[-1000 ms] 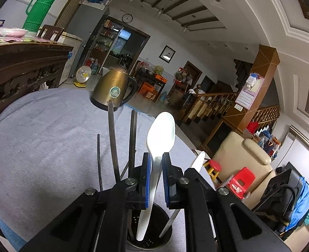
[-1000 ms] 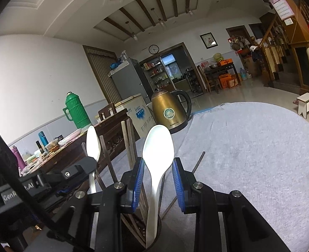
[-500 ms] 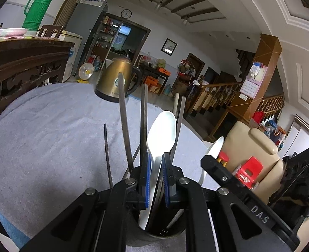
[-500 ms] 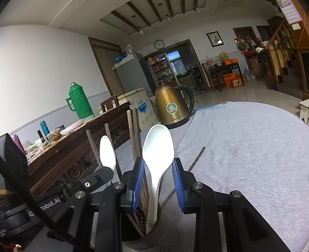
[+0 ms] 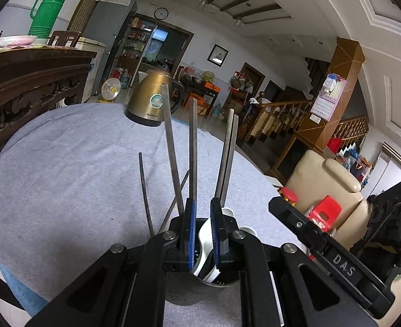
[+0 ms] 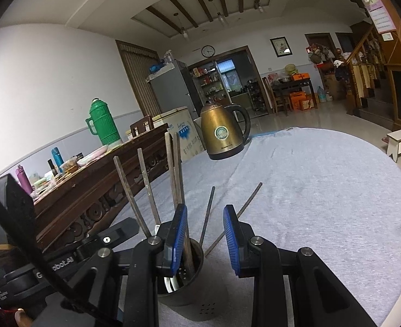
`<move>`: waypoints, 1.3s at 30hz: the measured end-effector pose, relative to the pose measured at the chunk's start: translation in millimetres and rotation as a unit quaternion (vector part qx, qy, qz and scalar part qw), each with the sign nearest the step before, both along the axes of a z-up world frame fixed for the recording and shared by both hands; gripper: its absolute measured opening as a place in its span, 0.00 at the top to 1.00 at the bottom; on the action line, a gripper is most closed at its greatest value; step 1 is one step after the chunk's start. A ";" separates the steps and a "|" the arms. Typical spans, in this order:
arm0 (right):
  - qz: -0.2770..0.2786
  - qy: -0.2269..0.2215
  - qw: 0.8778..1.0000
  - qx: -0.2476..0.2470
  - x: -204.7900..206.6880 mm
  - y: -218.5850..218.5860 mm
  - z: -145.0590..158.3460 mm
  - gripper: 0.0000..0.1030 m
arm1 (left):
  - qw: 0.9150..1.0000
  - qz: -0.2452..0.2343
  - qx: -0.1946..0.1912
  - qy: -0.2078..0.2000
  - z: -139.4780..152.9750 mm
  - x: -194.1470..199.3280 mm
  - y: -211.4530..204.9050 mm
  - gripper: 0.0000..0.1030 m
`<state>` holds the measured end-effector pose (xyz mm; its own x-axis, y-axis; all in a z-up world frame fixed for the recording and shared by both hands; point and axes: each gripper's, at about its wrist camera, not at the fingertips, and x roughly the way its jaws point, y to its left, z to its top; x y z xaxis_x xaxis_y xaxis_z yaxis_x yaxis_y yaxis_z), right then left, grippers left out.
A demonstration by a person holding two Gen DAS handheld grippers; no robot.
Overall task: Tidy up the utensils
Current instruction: 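Open both tools to release the spoons into the holder, then move both open tools toward the last two dark chopsticks on the cloth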
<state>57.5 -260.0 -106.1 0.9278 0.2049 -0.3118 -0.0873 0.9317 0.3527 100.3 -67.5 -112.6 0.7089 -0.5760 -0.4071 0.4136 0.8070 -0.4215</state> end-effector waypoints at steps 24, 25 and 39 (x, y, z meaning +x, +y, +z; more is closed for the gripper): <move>-0.052 0.061 0.995 0.057 12.3 -44.0 -15.2 0.58 | 0.989 0.110 0.075 0.068 -27.7 31.8 56.2 0.47; -0.054 0.063 0.995 0.058 13.2 -44.5 -16.2 0.57 | 0.988 0.111 0.081 0.071 -29.3 33.1 57.7 0.46; -0.062 0.114 0.989 0.069 34.4 -59.6 -26.4 0.56 | 0.972 0.124 0.154 0.123 -53.4 60.6 77.2 0.40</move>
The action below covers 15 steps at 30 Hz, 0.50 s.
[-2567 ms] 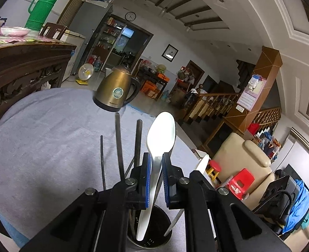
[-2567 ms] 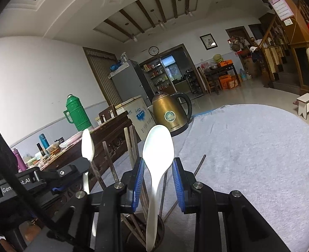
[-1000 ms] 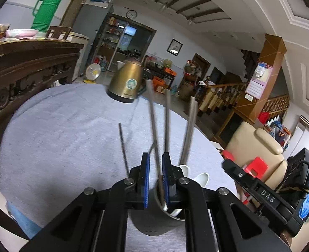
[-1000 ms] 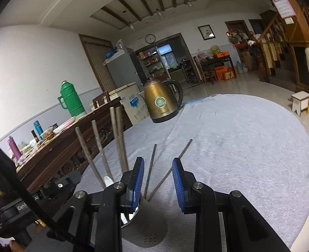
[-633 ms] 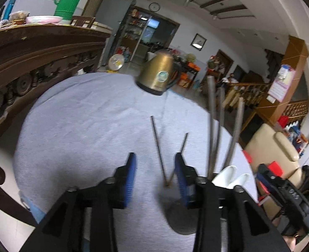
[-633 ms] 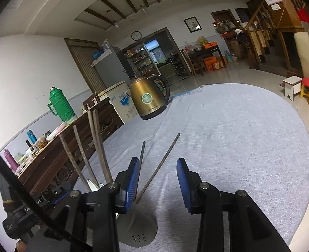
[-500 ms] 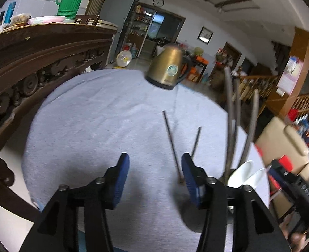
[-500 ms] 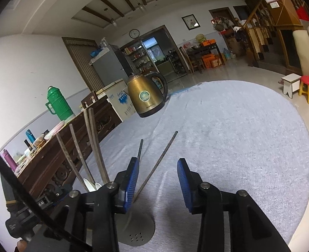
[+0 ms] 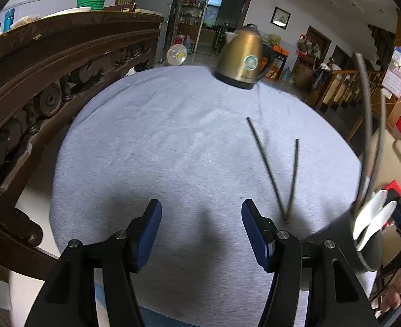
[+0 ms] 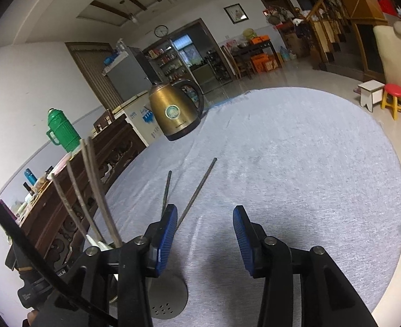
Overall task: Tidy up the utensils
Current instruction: 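Move both open tools toward the last two dark chopsticks on the cloth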
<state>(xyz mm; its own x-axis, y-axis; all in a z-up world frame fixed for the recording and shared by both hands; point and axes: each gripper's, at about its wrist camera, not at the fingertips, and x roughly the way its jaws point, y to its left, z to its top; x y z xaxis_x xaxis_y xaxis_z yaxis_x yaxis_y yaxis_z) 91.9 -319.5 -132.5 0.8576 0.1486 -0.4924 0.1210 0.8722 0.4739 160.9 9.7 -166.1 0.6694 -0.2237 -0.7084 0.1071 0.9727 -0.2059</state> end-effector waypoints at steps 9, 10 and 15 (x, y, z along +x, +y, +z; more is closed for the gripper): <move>0.021 0.096 0.995 0.002 52.9 -16.9 -9.4 0.56 | 0.998 -0.014 0.050 0.033 -3.0 26.4 2.4 0.39; 0.026 0.106 0.994 -0.001 58.3 -18.9 -10.1 0.56 | 0.997 -0.016 0.063 0.036 -2.8 30.5 0.9 0.38; 0.050 0.154 0.987 0.011 99.9 -28.7 -12.7 0.56 | 0.992 -0.016 0.102 0.067 -3.9 64.6 -1.1 0.37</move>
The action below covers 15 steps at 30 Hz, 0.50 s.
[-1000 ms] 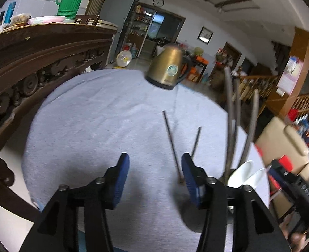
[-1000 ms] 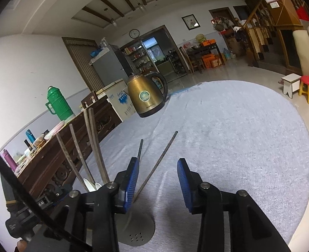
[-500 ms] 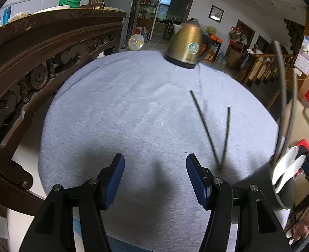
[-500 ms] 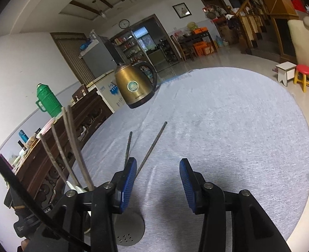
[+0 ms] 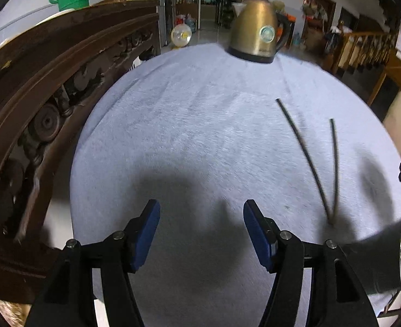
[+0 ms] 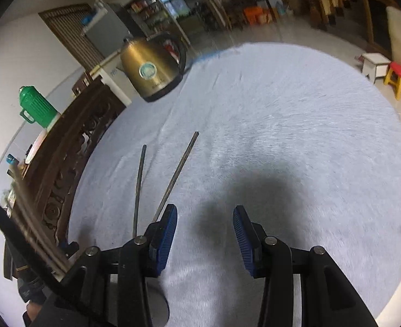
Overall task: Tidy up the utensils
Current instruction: 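Move both open tools toward the last two dark chopsticks on the cloth, then close the right tool on one dark chopstick while the left tool grasps the other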
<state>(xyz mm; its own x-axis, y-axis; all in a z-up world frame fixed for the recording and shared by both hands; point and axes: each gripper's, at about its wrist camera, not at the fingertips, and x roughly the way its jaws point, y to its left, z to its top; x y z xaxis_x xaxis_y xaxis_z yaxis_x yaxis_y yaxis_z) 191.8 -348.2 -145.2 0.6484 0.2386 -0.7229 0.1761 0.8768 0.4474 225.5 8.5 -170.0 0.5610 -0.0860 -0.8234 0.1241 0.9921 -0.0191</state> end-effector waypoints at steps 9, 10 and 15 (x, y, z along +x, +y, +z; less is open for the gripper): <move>0.029 0.060 0.997 0.028 78.8 8.2 -6.5 0.56 | 0.998 -0.025 -0.026 0.060 10.7 75.5 -27.6 0.37; 0.035 0.065 0.997 0.032 89.5 12.8 -7.3 0.56 | 0.997 -0.028 -0.030 0.065 11.6 81.5 -32.1 0.37; 0.038 0.097 0.994 0.034 131.4 26.5 -14.4 0.56 | 0.995 -0.032 -0.034 0.088 11.2 114.5 -57.0 0.37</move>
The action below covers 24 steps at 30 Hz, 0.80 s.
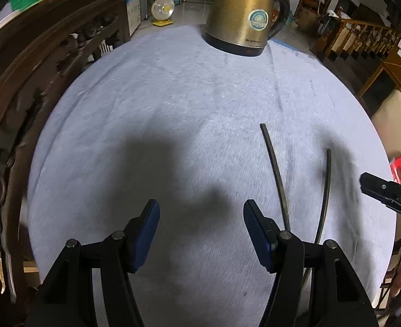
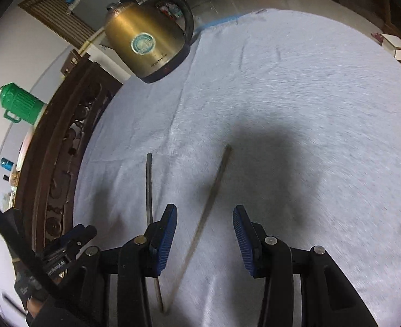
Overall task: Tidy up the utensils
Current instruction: 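Close the right tool on one dark chopstick while the left tool grasps the other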
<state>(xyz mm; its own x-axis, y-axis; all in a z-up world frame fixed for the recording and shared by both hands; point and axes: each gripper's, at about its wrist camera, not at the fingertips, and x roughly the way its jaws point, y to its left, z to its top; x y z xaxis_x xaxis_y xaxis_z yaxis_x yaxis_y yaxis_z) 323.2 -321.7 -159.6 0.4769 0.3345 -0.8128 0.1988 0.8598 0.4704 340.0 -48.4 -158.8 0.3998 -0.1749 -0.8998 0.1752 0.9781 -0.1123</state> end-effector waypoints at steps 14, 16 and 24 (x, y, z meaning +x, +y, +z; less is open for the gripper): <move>0.006 0.085 0.989 -0.125 74.3 27.6 -31.2 0.90 | 1.000 -0.008 0.013 0.024 -6.3 27.0 -9.3 0.52; 0.023 0.081 0.986 -0.141 76.2 30.8 -30.2 0.92 | 1.000 -0.014 0.017 0.022 -5.3 30.8 -14.6 0.55; 0.006 0.030 0.984 -0.177 60.9 3.1 -16.2 0.93 | 0.998 -0.033 -0.007 0.047 -11.7 52.1 -46.3 0.56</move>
